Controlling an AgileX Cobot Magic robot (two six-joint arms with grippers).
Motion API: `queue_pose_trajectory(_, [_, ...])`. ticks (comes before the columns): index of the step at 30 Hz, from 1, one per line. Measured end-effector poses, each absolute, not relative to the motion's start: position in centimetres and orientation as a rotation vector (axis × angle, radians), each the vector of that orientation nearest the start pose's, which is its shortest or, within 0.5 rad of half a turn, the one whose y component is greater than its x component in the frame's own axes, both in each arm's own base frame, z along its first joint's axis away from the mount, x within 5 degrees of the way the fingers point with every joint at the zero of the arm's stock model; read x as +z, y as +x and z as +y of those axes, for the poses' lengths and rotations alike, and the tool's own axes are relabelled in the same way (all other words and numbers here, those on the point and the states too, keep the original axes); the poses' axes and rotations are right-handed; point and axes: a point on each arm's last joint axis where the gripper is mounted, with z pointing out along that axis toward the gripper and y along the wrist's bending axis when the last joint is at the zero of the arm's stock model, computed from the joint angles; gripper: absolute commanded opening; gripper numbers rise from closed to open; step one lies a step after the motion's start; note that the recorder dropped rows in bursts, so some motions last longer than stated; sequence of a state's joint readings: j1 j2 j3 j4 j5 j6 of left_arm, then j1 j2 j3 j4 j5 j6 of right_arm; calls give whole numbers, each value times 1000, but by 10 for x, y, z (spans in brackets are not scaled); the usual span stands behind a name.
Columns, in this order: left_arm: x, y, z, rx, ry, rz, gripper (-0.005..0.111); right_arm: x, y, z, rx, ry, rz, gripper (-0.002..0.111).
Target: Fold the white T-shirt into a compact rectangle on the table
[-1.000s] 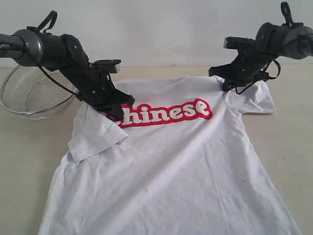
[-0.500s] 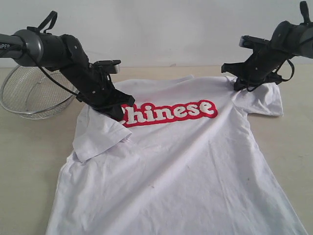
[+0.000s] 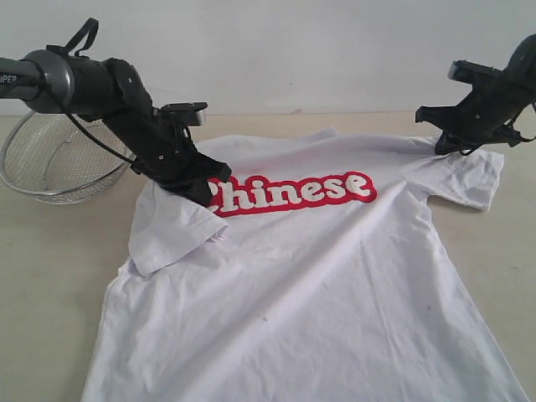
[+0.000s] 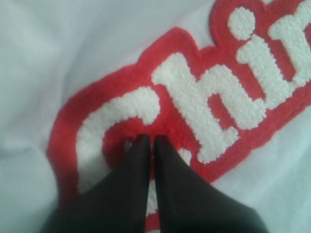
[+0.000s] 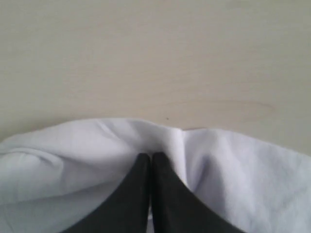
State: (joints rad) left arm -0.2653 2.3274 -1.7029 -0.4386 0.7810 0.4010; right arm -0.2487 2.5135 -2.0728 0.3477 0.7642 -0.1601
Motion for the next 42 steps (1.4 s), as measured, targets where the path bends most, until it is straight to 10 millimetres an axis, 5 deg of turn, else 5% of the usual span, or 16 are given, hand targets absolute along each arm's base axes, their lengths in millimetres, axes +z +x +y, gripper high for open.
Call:
queue_pose_trajectory(7, [115, 450, -150, -461, 565, 2783, 5, 130, 523, -113, 234, 305, 2588, 1])
queue_pose_trajectory(13, [125, 449, -147, -447, 584, 2775, 5, 154, 515, -135, 204, 300, 2559, 1])
queue_pose_trajectory(18, [141, 446, -147, -452, 598, 2764, 5, 164, 507, -129, 340, 290, 2567, 1])
queue_pose_trajectory(26, [196, 432, -139, -460, 582, 2675, 5, 183, 469, -79, 670, 253, 2471, 1])
queue_pose_trajectory(33, [235, 399, -123, -464, 563, 2655, 5, 192, 410, 9, 748, 29, 2539, 1])
queue_pose_trajectory(37, [231, 384, -119, -471, 571, 2698, 5, 189, 388, 51, 756, -86, 2573, 1])
queue_pose_trajectory(42, [204, 366, -113, -454, 587, 2822, 5, 167, 370, 65, 749, -113, 2647, 1])
